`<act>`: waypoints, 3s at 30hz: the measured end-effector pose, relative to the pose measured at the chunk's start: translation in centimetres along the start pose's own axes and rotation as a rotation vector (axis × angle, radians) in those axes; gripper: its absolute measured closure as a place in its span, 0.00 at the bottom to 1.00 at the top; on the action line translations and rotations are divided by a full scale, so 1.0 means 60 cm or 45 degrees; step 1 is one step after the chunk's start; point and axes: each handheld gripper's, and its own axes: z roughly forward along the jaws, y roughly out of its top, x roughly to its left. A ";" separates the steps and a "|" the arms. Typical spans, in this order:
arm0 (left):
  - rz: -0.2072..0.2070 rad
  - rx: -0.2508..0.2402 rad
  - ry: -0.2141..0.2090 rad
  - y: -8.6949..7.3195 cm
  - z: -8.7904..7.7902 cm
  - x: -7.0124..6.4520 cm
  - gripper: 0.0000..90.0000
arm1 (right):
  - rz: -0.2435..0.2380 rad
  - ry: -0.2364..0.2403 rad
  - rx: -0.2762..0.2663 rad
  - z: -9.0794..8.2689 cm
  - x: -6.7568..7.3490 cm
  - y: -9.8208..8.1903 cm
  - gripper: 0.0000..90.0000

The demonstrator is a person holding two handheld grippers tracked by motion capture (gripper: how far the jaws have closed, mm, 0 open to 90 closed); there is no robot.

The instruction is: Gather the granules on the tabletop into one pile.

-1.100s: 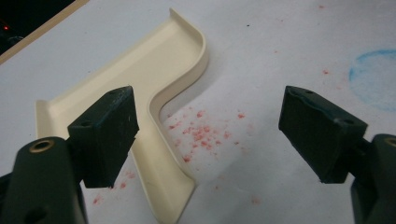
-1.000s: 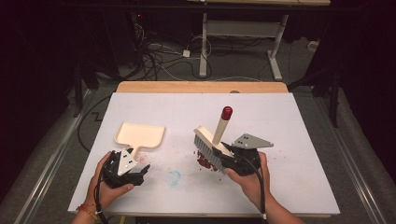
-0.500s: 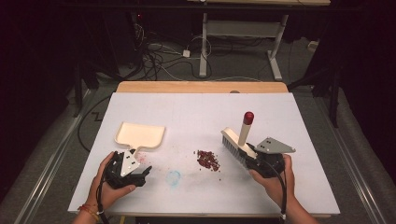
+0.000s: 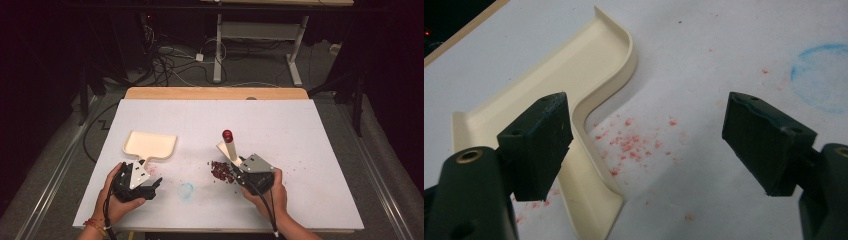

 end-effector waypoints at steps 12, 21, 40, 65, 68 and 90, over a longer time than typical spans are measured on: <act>0.006 -0.012 0.015 0.000 -0.003 0.004 0.21 | -0.032 0.031 -0.054 -0.009 0.007 0.009 0.75; -0.002 -0.015 0.017 -0.001 -0.004 0.006 0.21 | -0.090 0.457 -0.273 -0.062 -0.065 0.000 0.75; -0.013 -0.014 0.009 -0.001 -0.002 0.008 0.21 | -0.329 0.924 -0.192 0.004 -0.081 -0.018 0.75; -0.014 -0.020 0.006 0.001 -0.003 0.007 0.21 | -0.224 0.818 -0.366 -0.005 -0.128 0.013 0.75; -0.013 -0.026 0.010 0.001 -0.004 0.008 0.21 | -0.202 0.781 -0.352 -0.021 -0.133 0.014 0.75; -0.008 -0.023 -0.005 0.006 -0.004 0.002 0.21 | -0.305 0.876 -0.186 0.001 -0.083 -0.017 0.75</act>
